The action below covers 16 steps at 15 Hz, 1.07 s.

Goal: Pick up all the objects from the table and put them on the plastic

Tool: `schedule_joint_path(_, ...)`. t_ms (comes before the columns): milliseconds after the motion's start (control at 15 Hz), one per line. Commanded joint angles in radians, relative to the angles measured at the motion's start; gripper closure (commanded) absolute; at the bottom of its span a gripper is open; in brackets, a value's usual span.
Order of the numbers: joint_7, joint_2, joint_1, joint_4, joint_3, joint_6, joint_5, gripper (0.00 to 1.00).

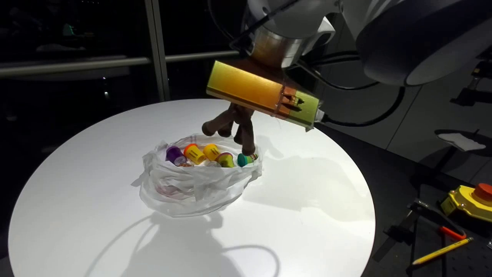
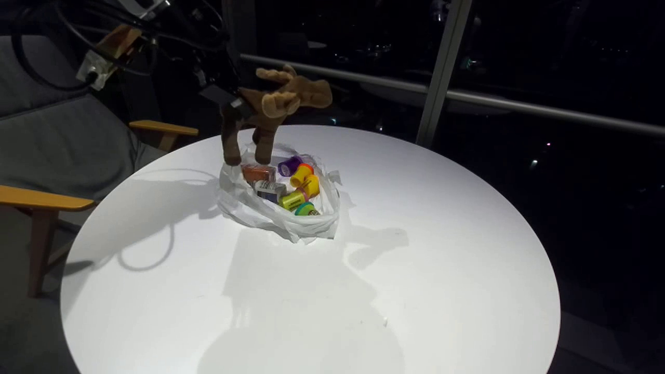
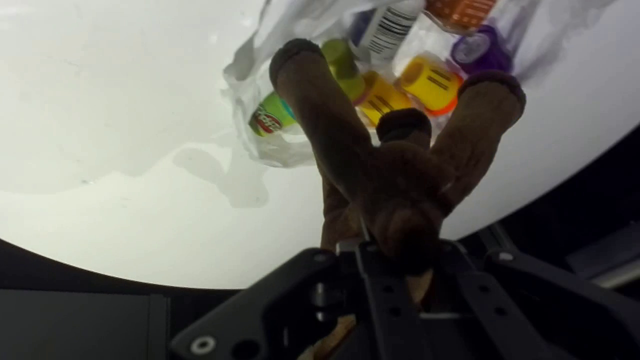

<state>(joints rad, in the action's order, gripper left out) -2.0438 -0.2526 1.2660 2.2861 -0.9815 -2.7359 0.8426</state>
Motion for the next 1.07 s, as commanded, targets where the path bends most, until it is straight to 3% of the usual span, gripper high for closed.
schedule_joint_path(0, -0.245, -0.052, 0.088, -0.079, -0.101, -0.046, 0.196, 0.92)
schedule_joint_path(200, -0.354, -0.102, 0.052, -0.117, -0.127, -0.132, 0.252, 0.92)
schedule_joint_path(467, -0.364, -0.232, -0.107, -0.162, -0.057, -0.334, 0.163, 0.92)
schedule_joint_path(667, -0.29, -0.302, -0.304, -0.172, 0.112, -0.468, 0.061, 0.92)
schedule_joint_path(1000, -0.216, -0.399, -0.545, -0.261, 0.392, -0.45, 0.007, 0.92)
